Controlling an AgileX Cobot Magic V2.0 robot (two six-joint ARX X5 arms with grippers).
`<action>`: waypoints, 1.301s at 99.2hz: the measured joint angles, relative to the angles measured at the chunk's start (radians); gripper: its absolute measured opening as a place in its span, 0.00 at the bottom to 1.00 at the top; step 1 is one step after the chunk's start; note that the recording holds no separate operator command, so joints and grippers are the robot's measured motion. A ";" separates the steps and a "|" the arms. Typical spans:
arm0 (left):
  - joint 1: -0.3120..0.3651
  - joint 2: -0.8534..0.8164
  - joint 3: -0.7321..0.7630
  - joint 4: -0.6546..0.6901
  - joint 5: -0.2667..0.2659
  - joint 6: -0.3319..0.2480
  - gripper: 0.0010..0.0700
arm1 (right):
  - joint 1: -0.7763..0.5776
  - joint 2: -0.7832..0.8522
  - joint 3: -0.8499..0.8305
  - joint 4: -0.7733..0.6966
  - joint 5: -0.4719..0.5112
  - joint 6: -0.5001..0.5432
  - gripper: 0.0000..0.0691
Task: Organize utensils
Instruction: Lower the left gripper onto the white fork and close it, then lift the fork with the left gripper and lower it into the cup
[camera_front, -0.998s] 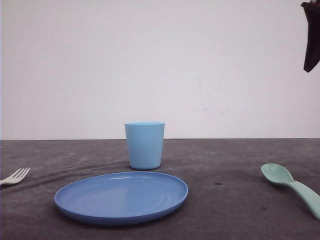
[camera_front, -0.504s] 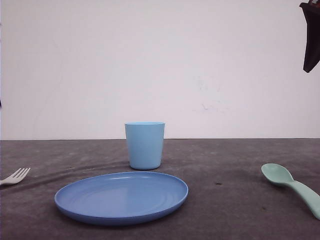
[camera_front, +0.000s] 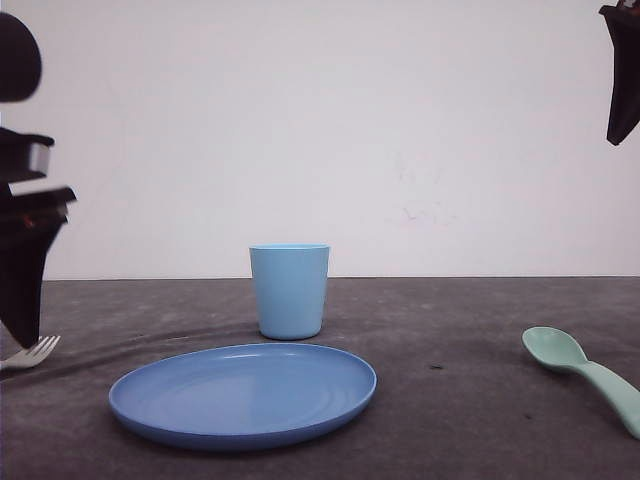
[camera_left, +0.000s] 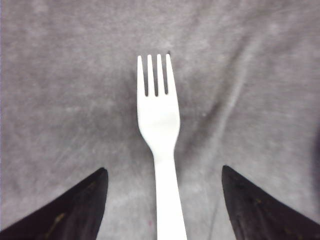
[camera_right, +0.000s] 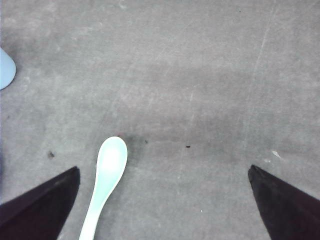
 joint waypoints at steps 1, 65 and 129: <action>-0.002 0.003 0.000 0.001 -0.002 -0.001 0.62 | 0.000 0.000 0.000 0.000 0.000 0.000 0.99; -0.045 0.100 0.011 0.044 -0.072 -0.027 0.18 | 0.000 0.000 0.000 0.000 0.001 0.000 0.99; -0.045 -0.084 0.013 0.134 -0.054 -0.035 0.05 | 0.000 0.000 0.000 0.000 0.003 0.000 0.99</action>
